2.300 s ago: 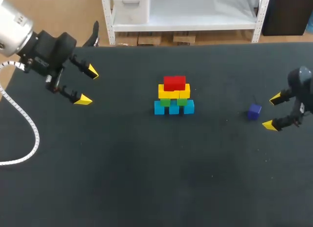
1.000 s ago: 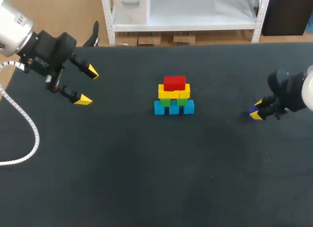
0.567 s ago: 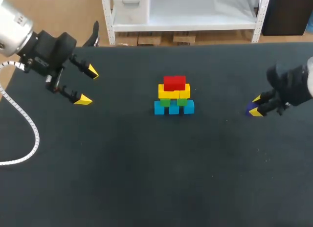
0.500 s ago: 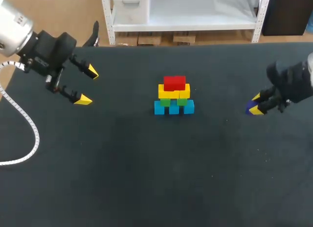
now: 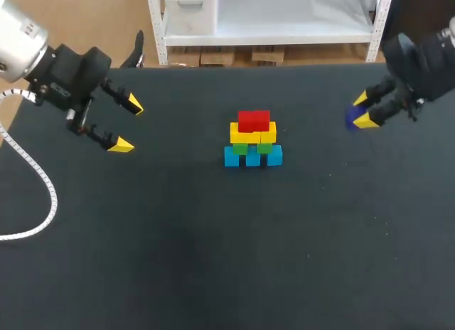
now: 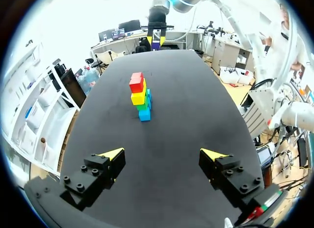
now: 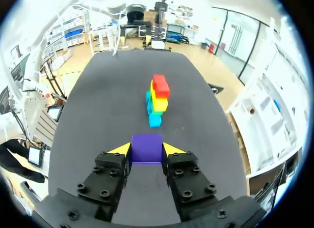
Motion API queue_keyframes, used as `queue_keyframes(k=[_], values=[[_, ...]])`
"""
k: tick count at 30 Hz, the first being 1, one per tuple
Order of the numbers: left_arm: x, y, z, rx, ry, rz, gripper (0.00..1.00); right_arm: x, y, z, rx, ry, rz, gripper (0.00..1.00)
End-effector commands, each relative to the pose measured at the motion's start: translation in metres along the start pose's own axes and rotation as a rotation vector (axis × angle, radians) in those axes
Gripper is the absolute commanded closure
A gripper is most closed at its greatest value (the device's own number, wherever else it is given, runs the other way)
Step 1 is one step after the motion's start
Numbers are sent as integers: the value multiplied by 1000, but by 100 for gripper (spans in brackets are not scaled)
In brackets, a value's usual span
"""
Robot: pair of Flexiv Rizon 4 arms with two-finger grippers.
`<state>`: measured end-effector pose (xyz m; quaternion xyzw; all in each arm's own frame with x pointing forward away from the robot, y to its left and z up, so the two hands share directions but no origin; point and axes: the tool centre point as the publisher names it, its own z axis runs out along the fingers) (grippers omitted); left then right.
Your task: Place the blue cubes, place green cubes on the blue cubes, place the yellow cubes on the green cubes, then place the red cubes on the yellow cubes, and place purple cube on the red cubes.
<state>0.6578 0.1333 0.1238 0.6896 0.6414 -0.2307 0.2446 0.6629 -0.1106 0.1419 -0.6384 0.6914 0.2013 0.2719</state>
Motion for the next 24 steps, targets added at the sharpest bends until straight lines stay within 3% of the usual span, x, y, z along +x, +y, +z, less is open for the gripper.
queue_keyframes(k=[1,12,24], values=[[1,0,-1,1,-2,3,0,-21,-4,5,-13,-2,-13,100],[1,0,-1,1,-2,3,0,-88,-16,20,-11,-28,-100,100],[1,0,-1,1,-2,3,0,-116,-25,76,-24,-17,-66,100]])
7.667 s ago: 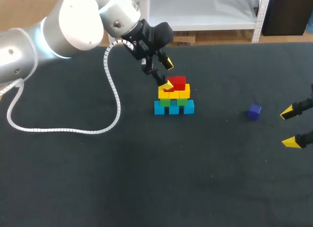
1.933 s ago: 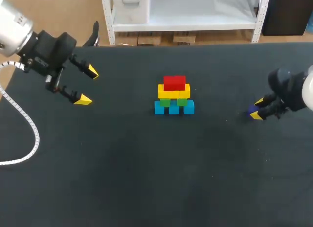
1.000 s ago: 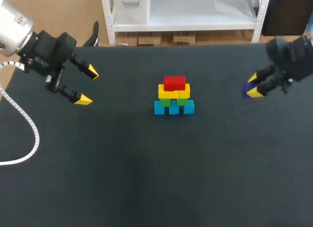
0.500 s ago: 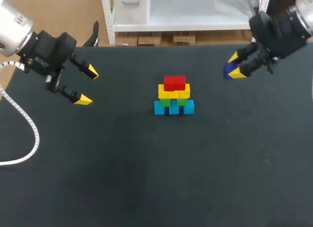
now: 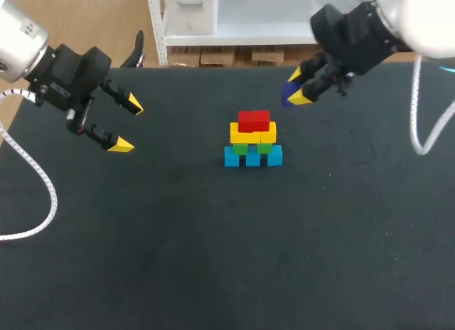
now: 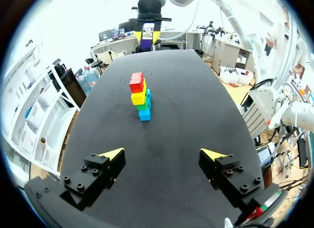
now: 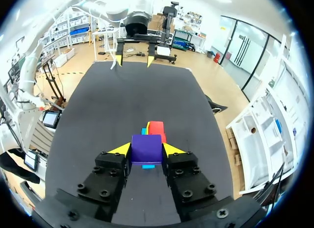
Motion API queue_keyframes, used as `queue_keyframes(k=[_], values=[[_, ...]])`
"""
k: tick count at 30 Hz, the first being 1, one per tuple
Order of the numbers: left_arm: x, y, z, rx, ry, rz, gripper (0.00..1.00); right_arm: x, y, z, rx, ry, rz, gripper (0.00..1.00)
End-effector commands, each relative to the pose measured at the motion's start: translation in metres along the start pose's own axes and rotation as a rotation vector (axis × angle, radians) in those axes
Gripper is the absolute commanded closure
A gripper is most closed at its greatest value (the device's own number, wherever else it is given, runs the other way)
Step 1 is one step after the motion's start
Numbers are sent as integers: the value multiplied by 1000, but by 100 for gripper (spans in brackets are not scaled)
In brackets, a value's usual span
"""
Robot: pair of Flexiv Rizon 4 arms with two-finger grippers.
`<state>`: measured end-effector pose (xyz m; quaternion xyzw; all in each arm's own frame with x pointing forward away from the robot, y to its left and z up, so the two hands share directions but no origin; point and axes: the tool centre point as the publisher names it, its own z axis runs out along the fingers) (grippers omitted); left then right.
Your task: Place the blue cubes, place green cubes on the blue cubes, place the yellow cubes on the green cubes, then place the red cubes on the yellow cubes, and place purple cube on the red cubes.
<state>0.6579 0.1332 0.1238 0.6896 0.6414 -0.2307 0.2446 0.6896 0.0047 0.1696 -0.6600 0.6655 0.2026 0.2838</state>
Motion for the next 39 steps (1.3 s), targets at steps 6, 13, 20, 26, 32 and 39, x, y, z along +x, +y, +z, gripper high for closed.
queue_keyframes(k=[6,13,20,26,32,39], values=[[1,0,-1,1,-2,3,0,-16,-14,44,-26,-11,2,100],[1,0,-1,1,-2,3,0,-20,-12,63,-46,-7,-4,100],[1,0,-1,1,-2,3,0,-11,-17,72,-52,19,10,100],[1,0,-1,1,-2,3,0,-6,-20,74,-53,27,16,100],[1,0,-1,1,-2,3,0,-3,-21,77,-60,30,21,100],[1,0,-1,1,-2,3,0,-1,-23,80,-66,28,28,100]])
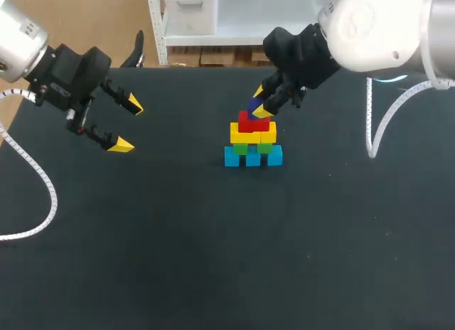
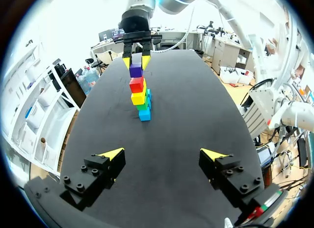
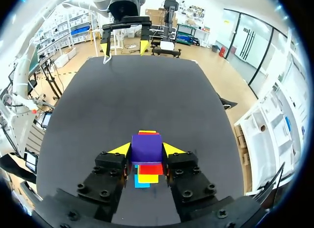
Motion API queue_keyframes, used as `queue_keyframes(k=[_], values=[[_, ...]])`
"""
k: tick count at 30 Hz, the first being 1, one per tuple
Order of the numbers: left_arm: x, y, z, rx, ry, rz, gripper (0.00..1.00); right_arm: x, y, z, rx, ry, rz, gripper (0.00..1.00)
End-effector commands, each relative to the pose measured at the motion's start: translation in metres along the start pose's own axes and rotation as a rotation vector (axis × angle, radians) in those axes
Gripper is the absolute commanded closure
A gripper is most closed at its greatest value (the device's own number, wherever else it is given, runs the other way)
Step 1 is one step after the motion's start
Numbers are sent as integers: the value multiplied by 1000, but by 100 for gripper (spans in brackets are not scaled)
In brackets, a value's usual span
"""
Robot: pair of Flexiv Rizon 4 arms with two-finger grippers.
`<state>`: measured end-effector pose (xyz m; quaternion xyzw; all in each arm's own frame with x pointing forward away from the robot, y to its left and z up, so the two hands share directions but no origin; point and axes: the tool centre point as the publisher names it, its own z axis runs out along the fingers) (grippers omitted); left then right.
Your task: Place the blue cubes, place green cubes on the blue cubes, place the yellow cubes on the green cubes, then place the red cubes on the yellow cubes, and place purple cube on the red cubes.
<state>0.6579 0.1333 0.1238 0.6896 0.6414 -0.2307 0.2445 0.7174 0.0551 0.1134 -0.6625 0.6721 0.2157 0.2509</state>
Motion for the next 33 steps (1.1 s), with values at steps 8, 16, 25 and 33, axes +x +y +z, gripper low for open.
queue_keyframes(k=[8,16,25,33], values=[[1,0,-1,1,-2,3,0,0,-4,3,-6,-8,-2,100],[1,0,-1,1,-2,3,0,0,-5,4,-7,-1,-7,100],[1,0,-1,1,-2,3,0,1,-7,4,-8,5,-6,90],[1,0,-1,1,-2,3,0,0,-7,6,-13,7,-11,89]])
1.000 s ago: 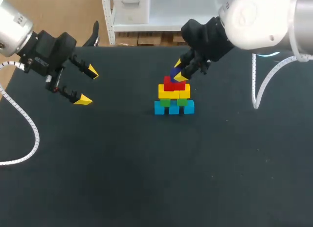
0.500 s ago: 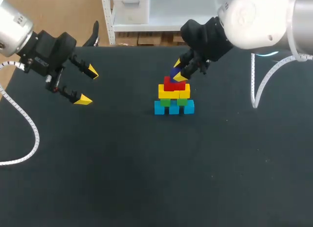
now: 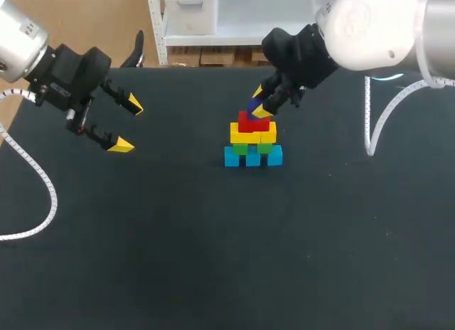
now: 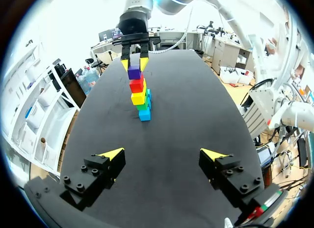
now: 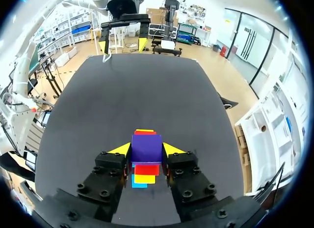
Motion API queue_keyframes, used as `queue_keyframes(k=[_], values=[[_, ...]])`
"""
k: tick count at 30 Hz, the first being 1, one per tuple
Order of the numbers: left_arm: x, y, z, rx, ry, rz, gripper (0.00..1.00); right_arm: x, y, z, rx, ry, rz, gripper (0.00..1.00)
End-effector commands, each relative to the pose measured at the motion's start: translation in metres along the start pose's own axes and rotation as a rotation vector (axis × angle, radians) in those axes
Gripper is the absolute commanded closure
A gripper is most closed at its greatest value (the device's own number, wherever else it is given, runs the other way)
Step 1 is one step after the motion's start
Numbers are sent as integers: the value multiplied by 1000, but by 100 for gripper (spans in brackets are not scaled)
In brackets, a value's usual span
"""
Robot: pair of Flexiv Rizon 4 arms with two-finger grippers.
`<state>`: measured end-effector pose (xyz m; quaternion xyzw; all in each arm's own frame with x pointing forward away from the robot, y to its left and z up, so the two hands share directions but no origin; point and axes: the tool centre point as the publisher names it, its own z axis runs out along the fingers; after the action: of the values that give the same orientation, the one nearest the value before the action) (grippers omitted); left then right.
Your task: Place the blue cubes, place green cubes on the blue cubes, place the yellow cubes on the green cubes, then place the red cubes on the yellow cubes, and place purple cube on the red cubes.
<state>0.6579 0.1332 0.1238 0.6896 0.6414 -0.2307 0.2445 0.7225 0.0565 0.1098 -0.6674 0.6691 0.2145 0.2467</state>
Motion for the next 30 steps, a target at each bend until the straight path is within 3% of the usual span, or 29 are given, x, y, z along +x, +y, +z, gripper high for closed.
queue_keyframes(k=[1,7,15,23,28,30], values=[[1,0,-1,1,-2,3,0,-1,-2,2,-6,0,-2,89],[1,0,-1,1,-2,3,0,-1,-2,2,-8,1,-4,86],[1,0,-1,1,-2,3,0,-1,-3,2,-6,4,-1,64],[1,0,-1,1,-2,3,0,-1,-3,1,-6,4,-1,60],[1,0,-1,1,-2,3,0,0,-3,1,-6,3,-1,51],[1,0,-1,1,-2,3,0,0,-2,-1,-6,2,-1,0]])
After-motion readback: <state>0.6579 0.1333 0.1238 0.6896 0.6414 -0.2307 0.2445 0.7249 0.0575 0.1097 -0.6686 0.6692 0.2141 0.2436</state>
